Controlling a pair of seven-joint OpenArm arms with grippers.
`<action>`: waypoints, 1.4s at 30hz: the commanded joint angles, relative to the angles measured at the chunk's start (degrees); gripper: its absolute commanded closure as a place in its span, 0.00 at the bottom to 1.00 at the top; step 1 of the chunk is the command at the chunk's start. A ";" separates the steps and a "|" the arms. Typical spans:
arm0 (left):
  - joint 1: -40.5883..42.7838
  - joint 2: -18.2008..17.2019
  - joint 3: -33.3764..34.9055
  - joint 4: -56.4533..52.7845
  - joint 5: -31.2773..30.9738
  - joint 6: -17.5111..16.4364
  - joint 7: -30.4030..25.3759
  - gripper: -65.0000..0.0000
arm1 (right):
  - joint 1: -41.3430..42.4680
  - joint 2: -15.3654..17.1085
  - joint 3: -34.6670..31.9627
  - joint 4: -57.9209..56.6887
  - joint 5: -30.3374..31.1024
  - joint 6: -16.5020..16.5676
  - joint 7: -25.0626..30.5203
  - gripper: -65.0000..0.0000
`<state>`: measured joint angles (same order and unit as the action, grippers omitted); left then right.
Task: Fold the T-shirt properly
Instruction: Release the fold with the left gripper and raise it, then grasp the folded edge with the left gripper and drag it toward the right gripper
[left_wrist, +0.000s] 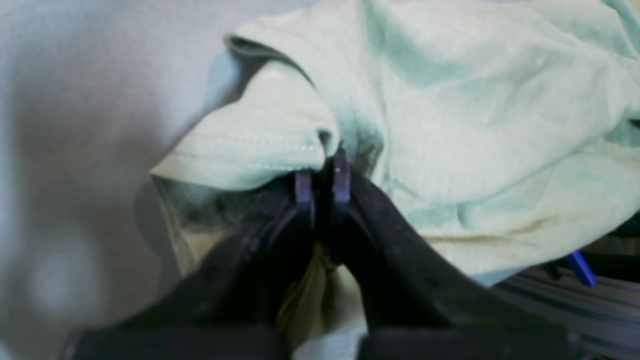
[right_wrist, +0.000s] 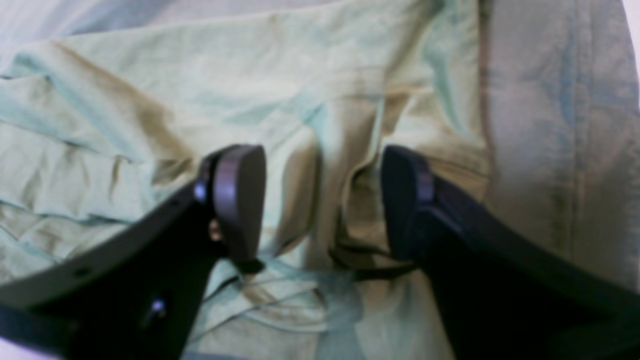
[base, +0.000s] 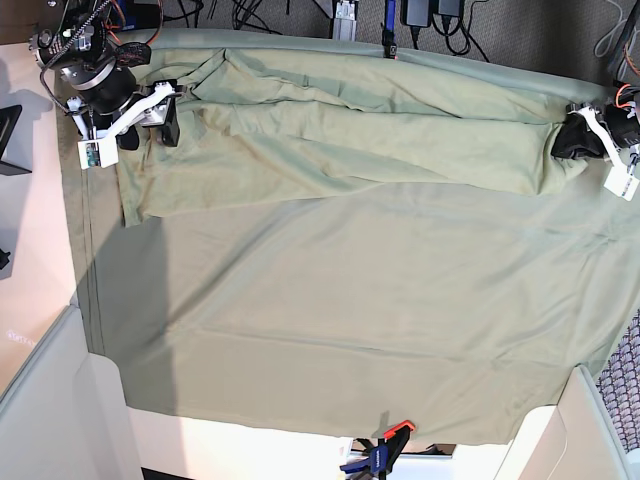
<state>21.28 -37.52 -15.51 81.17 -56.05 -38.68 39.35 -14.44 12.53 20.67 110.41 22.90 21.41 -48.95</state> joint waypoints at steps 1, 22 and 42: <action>-0.39 -1.25 -1.75 1.25 -0.92 -1.32 -1.70 1.00 | 0.50 0.63 0.37 1.14 0.68 -0.13 1.36 0.44; -3.56 -5.84 -12.17 4.87 -0.76 -1.32 0.28 1.00 | 3.32 0.63 2.36 1.44 1.55 -0.15 2.16 0.44; -7.67 7.61 16.15 24.94 14.62 -1.32 -1.03 1.00 | 3.30 0.66 2.36 1.44 1.55 -0.15 2.84 0.44</action>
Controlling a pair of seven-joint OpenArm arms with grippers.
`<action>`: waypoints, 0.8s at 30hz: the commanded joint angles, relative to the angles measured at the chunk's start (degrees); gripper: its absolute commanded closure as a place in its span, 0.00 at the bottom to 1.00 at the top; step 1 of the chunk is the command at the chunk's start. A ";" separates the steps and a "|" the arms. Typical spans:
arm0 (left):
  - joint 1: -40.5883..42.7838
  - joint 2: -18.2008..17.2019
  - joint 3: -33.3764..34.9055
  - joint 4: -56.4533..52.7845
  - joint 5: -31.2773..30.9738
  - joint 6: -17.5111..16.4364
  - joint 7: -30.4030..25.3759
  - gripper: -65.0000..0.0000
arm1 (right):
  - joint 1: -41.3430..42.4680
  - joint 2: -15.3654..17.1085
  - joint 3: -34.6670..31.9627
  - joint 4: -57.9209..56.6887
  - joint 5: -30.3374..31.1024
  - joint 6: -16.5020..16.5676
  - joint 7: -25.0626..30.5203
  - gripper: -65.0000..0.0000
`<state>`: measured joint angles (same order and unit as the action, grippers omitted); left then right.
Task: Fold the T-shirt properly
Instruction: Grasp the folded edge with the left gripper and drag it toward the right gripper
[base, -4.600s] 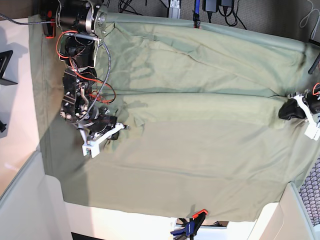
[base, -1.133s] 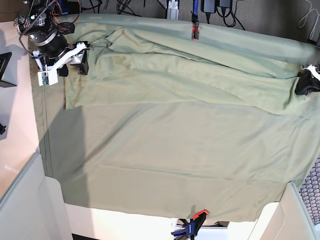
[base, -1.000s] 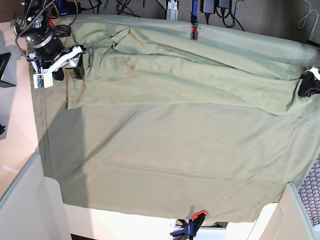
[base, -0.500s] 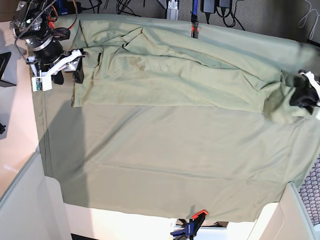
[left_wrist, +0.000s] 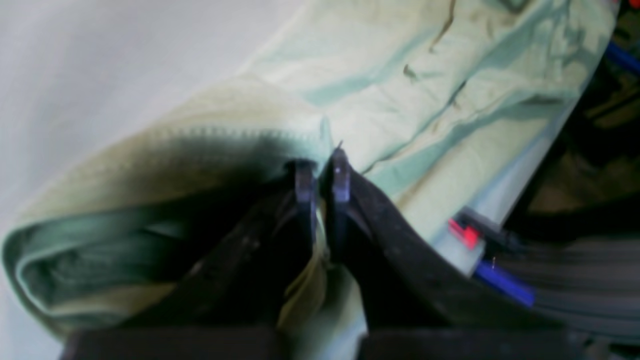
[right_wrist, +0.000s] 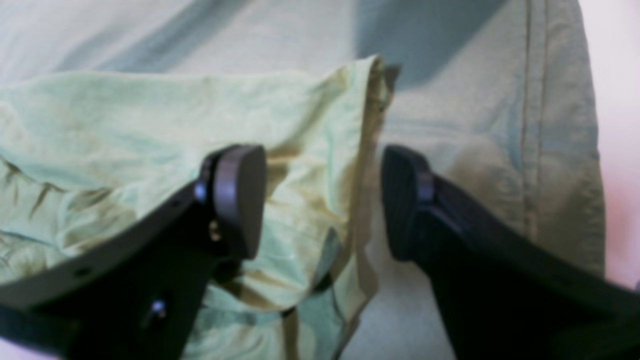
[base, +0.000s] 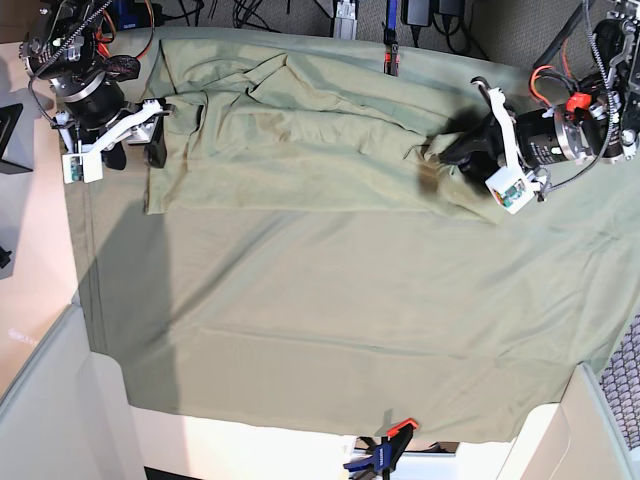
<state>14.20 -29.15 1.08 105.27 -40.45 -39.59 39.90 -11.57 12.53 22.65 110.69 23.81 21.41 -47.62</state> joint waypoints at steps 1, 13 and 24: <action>-1.33 -0.20 0.24 -0.22 -1.03 -0.41 -1.57 1.00 | 0.44 0.66 0.37 1.16 0.63 -0.15 1.51 0.44; -3.41 1.88 10.99 -2.14 -3.04 -0.41 -1.62 0.51 | 0.42 0.63 0.37 1.11 0.63 -0.15 1.51 0.44; -3.37 3.72 11.30 0.07 -8.59 -0.41 -0.04 0.46 | 0.44 0.61 0.37 1.11 0.63 -0.15 1.55 0.44</action>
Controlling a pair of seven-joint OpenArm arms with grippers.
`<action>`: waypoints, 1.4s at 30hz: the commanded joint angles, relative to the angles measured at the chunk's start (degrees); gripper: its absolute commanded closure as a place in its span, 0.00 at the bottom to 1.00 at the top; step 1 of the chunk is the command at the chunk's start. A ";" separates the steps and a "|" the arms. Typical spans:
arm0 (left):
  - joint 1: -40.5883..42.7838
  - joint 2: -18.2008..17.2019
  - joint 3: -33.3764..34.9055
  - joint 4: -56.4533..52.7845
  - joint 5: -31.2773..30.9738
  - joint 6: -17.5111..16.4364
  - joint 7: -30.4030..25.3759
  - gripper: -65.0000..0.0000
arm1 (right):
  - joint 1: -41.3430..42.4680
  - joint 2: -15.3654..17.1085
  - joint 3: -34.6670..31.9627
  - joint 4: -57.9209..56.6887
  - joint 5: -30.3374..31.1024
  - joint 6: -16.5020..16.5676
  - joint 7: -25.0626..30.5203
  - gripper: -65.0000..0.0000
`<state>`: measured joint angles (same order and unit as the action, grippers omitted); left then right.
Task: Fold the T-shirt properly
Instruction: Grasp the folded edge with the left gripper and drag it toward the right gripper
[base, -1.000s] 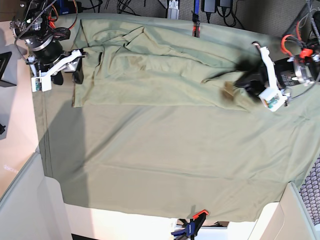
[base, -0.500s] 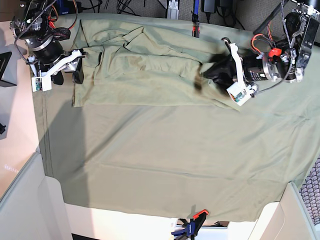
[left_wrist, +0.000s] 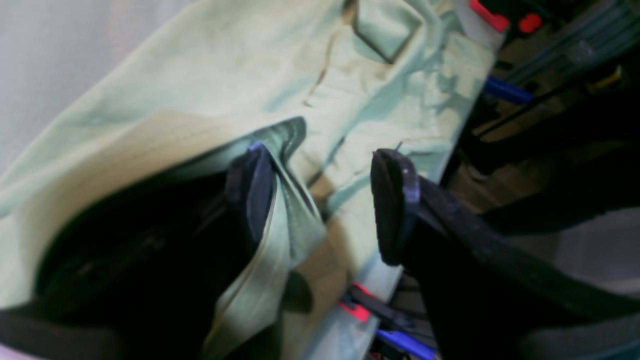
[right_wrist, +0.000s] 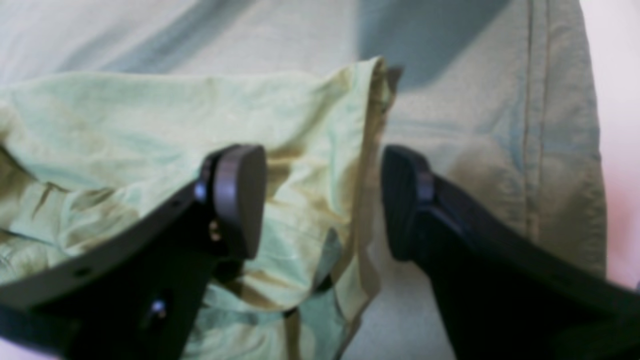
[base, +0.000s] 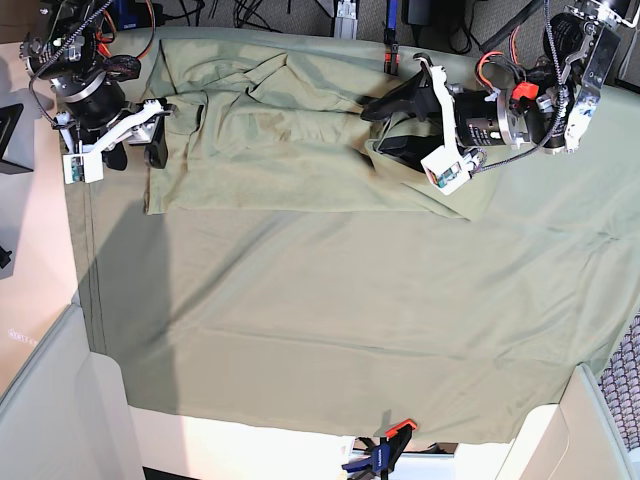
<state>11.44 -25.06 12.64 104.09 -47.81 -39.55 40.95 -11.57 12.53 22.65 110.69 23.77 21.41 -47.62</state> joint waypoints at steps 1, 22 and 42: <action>-0.61 -0.37 -0.22 1.57 -2.97 -0.45 -0.83 0.46 | 0.44 0.61 0.37 1.11 0.68 -0.15 1.57 0.44; 1.88 -0.33 -13.84 11.52 6.86 -0.45 -7.02 1.00 | 0.44 0.61 0.37 1.09 0.48 -0.15 1.77 0.44; 1.73 10.10 -2.29 -4.94 11.91 -0.45 -10.78 1.00 | 0.39 0.63 0.37 0.33 -0.44 -0.48 1.51 0.44</action>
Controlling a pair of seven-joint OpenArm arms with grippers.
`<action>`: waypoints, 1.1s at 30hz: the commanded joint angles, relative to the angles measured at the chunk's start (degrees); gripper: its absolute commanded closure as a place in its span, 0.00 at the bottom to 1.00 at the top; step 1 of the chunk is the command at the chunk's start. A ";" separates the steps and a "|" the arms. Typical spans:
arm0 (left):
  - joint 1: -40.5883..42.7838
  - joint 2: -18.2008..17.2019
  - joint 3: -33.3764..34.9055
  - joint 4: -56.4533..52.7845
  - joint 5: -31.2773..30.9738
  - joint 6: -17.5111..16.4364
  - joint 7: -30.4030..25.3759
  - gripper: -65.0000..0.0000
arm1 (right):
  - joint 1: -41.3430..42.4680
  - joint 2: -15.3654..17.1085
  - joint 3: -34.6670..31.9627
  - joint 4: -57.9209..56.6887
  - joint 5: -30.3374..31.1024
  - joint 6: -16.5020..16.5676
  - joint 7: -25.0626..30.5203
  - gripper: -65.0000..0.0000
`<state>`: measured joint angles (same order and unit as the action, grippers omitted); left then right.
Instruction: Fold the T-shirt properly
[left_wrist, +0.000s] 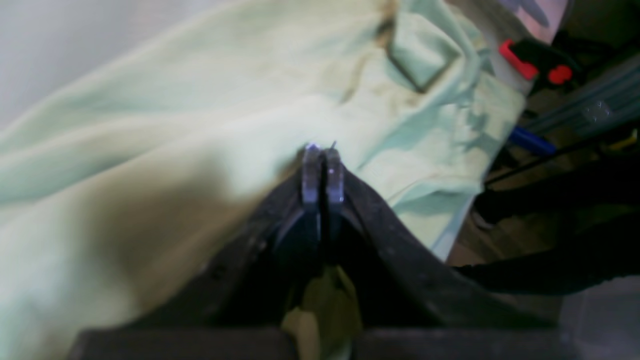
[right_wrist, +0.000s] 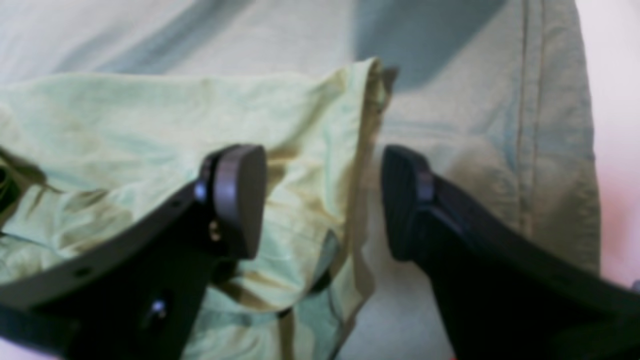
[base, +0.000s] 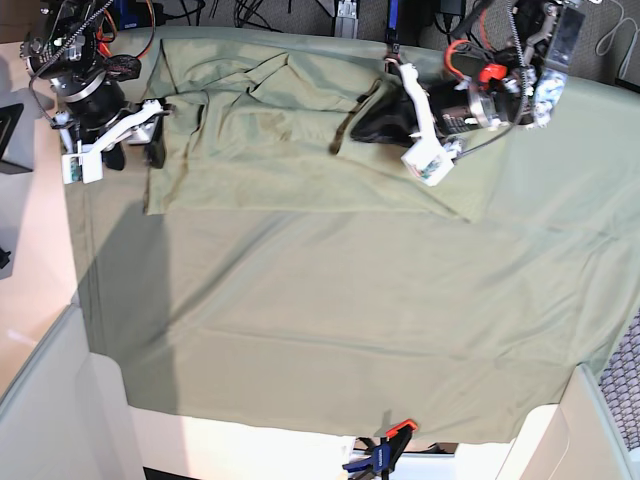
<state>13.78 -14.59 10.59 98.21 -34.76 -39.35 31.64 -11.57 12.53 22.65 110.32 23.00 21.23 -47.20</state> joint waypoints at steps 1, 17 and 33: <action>-0.74 0.37 0.09 0.94 -0.72 -0.65 -1.57 1.00 | 0.39 0.63 0.37 0.15 0.31 -1.11 1.09 0.44; -1.40 -3.41 -0.17 10.05 -3.39 -0.65 -0.92 1.00 | 0.44 0.63 0.35 -10.54 2.19 -2.97 1.25 0.33; -1.40 -3.72 -5.03 11.02 -5.40 -0.65 -0.09 1.00 | 0.42 -2.51 0.17 -14.86 12.11 3.06 -4.35 0.33</action>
<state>12.86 -18.09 5.85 108.16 -38.85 -39.44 32.80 -11.38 9.82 22.87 94.98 34.37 23.62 -49.80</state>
